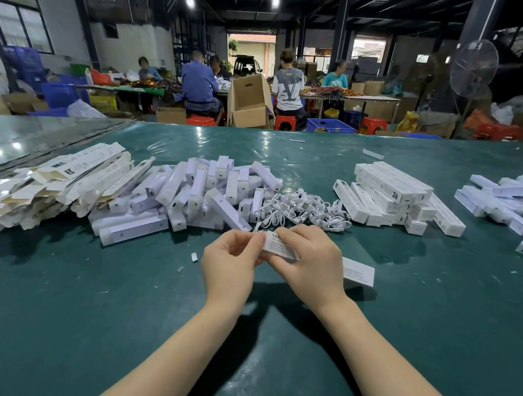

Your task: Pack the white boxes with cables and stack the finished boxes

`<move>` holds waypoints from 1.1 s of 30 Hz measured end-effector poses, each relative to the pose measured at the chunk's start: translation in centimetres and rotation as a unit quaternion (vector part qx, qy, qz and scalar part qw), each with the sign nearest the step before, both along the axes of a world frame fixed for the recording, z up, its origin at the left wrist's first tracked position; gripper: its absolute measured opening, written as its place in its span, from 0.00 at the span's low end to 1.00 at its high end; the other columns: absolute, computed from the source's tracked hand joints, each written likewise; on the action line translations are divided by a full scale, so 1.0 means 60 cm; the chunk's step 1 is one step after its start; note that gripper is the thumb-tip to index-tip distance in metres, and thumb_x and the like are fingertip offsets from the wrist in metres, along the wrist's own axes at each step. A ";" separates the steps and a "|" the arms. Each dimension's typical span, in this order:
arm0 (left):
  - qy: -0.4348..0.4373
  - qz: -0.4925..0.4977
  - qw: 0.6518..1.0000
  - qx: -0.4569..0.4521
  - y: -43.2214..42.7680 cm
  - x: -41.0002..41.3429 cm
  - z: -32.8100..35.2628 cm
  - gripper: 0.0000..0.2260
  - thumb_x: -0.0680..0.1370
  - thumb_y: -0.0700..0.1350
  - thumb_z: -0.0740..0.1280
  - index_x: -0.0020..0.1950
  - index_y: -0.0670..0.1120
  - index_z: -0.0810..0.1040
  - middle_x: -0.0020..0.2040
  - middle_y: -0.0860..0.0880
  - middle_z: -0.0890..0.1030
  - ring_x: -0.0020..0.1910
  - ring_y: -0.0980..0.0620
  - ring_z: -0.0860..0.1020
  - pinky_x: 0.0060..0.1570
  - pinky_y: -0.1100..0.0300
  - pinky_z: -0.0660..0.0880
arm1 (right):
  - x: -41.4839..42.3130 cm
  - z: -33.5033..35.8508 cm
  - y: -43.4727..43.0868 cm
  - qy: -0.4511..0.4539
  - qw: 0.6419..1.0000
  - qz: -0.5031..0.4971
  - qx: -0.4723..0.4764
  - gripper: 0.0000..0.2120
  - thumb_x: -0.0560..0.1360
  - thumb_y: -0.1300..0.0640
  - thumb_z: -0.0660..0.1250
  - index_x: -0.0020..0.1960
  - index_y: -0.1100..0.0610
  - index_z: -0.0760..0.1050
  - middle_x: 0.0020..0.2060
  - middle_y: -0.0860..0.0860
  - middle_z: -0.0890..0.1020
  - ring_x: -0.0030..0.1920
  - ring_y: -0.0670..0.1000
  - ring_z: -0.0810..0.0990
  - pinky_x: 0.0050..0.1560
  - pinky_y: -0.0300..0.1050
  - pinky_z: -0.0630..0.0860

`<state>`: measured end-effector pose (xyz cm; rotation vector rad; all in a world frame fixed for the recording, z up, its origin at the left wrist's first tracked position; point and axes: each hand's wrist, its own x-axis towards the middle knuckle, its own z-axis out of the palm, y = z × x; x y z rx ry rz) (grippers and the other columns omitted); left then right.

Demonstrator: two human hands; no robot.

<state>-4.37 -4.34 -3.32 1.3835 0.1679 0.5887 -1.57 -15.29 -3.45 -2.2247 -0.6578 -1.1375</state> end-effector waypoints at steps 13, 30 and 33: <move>-0.039 -0.106 0.993 -0.030 -0.038 -0.020 0.003 0.14 0.70 0.36 0.70 0.49 0.53 0.78 0.58 0.51 0.79 0.58 0.55 0.76 0.57 0.62 0.74 | 0.002 0.010 0.006 0.002 0.994 -0.062 0.085 0.08 0.61 0.54 0.70 0.37 0.58 0.81 0.30 0.52 0.79 0.31 0.55 0.77 0.33 0.41 0.72; 0.008 -0.013 0.989 -0.149 0.012 0.018 0.000 0.12 0.78 0.36 0.63 0.54 0.53 0.75 0.37 0.50 0.81 0.32 0.55 0.80 0.30 0.64 0.78 | 0.027 -0.008 -0.022 0.158 0.982 0.091 -0.051 0.19 0.67 0.64 0.71 0.57 0.60 0.76 0.51 0.54 0.80 0.53 0.57 0.75 0.53 0.35 0.63; -0.002 0.045 0.988 -0.149 0.050 0.029 0.003 0.12 0.78 0.38 0.63 0.58 0.52 0.74 0.38 0.51 0.80 0.34 0.53 0.79 0.30 0.64 0.78 | 0.044 -0.020 -0.044 0.209 0.975 0.003 -0.070 0.16 0.69 0.56 0.70 0.56 0.57 0.78 0.50 0.53 0.78 0.54 0.55 0.71 0.52 0.42 0.64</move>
